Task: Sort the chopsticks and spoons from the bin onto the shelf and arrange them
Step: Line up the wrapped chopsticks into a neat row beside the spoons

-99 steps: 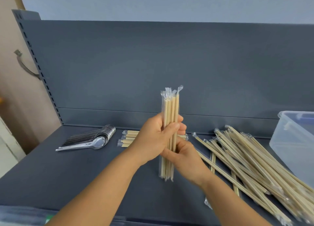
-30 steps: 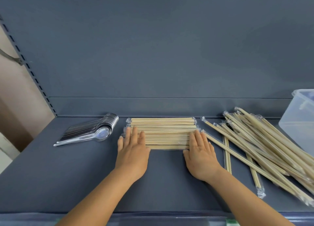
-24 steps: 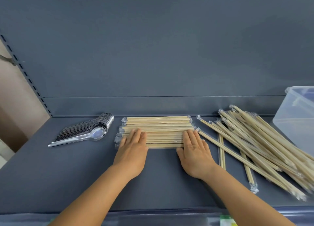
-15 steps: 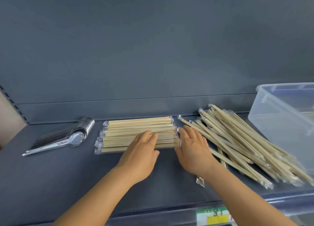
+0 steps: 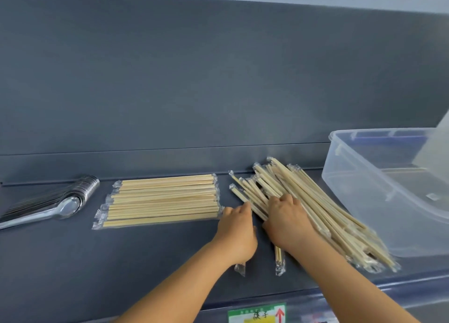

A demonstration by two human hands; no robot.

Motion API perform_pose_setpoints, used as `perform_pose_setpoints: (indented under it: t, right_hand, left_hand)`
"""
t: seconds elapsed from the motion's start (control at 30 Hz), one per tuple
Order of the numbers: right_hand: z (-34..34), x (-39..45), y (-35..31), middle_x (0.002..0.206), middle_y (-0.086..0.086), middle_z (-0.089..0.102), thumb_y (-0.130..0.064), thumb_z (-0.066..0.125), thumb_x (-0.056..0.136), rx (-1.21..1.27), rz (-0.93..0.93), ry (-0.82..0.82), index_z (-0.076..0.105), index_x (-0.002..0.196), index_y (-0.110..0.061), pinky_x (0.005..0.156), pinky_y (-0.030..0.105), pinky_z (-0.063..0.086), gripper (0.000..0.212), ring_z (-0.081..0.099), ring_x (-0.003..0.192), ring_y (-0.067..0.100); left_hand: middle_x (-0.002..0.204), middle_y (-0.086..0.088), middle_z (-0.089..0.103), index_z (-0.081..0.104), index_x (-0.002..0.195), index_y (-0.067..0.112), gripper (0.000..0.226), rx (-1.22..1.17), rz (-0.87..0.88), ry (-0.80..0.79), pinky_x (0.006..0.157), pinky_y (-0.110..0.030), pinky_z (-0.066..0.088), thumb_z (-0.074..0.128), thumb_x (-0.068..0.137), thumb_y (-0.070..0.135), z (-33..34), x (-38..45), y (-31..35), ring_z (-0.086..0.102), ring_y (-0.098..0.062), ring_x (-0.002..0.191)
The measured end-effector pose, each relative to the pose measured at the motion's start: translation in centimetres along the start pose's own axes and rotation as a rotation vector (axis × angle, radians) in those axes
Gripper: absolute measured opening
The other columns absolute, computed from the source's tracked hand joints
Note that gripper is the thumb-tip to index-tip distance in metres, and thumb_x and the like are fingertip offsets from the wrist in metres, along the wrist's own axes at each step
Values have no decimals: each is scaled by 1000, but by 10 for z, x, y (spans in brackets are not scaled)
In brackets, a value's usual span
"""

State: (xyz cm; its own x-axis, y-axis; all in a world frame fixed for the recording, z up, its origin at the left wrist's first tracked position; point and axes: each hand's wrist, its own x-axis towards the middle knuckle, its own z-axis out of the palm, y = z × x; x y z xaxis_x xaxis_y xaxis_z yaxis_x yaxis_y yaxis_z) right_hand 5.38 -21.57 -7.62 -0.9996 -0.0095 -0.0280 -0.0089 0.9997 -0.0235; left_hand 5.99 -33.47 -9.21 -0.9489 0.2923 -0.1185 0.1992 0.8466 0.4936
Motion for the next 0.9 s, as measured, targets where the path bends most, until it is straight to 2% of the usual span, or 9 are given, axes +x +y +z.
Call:
perform_pose_setpoints:
  t: [0.1, 0.2, 0.27, 0.37, 0.5, 0.6, 0.7, 0.8, 0.9]
  right_hand:
    - [-1, 6, -1, 124, 15, 50, -29, 54, 91, 52, -11, -57, 48, 120, -7, 94, 32, 39, 37, 47, 115, 31]
    - [1, 12, -3, 116, 13, 57, -22, 56, 88, 172, -16, -50, 53, 113, -9, 87, 29, 43, 28, 54, 110, 27]
    - [1, 14, -3, 112, 11, 59, -15, 53, 87, 207, -25, -53, 55, 110, -9, 84, 29, 43, 23, 54, 109, 25]
    - [3, 16, -1, 109, 9, 59, -14, 53, 88, 284, -31, -25, 57, 110, -10, 82, 27, 45, 22, 54, 107, 23]
    - [7, 17, -2, 84, 4, 66, -12, 52, 88, 558, -56, -30, 64, 94, -10, 53, 19, 40, 13, 60, 76, 17]
    - [7, 16, -3, 75, 2, 63, -8, 52, 86, 719, -31, -84, 63, 86, -10, 52, 21, 39, 11, 55, 64, 12]
    - [3, 13, -5, 74, 0, 62, -4, 50, 85, 807, -61, -90, 61, 84, -15, 55, 20, 40, 15, 55, 66, 11]
    - [-8, 5, -11, 74, -6, 61, 1, 48, 87, 895, -142, -33, 54, 81, -27, 51, 11, 37, 29, 55, 65, 4]
    - [-25, 3, -22, 78, -3, 64, -6, 53, 88, 1029, -212, 132, 55, 88, -25, 55, 14, 41, 19, 59, 68, 7]
  left_hand:
    - [118, -8, 54, 42, 122, 13, 26, -235, -82, 46, 93, -38, 44, 42, 96, 13, 3, 7, 5, 46, -25, 114]
    - [121, 2, 55, 42, 131, 20, 37, -476, -138, 103, 91, -30, 46, 40, 95, 10, 2, 8, 11, 53, -19, 111]
    - [117, 5, 55, 42, 132, 20, 38, -599, -195, 129, 90, -31, 49, 41, 95, 11, 0, 9, 15, 55, -16, 107]
    - [116, 0, 58, 45, 129, 16, 34, -705, -294, 155, 88, -35, 52, 43, 95, 14, -1, 14, 16, 57, -18, 103]
    - [109, 0, 52, 37, 137, 10, 45, -846, -418, 161, 76, -28, 44, 50, 96, 21, -1, 20, 15, 51, -17, 98]
    - [108, -1, 54, 41, 134, 8, 47, -934, -487, 153, 84, -31, 44, 54, 94, 27, -1, 23, 13, 54, -19, 100]
    - [109, -8, 64, 57, 119, 12, 41, -1004, -496, 157, 91, -43, 52, 56, 85, 34, 0, 28, 13, 61, -25, 99]
    - [105, -7, 65, 57, 112, 14, 28, -1031, -437, 203, 90, -40, 52, 55, 92, 33, -12, 29, 19, 62, -23, 97]
    - [104, -7, 65, 55, 109, 15, 20, -1061, -293, 297, 89, -38, 51, 54, 93, 27, -39, 25, 26, 63, -21, 96]
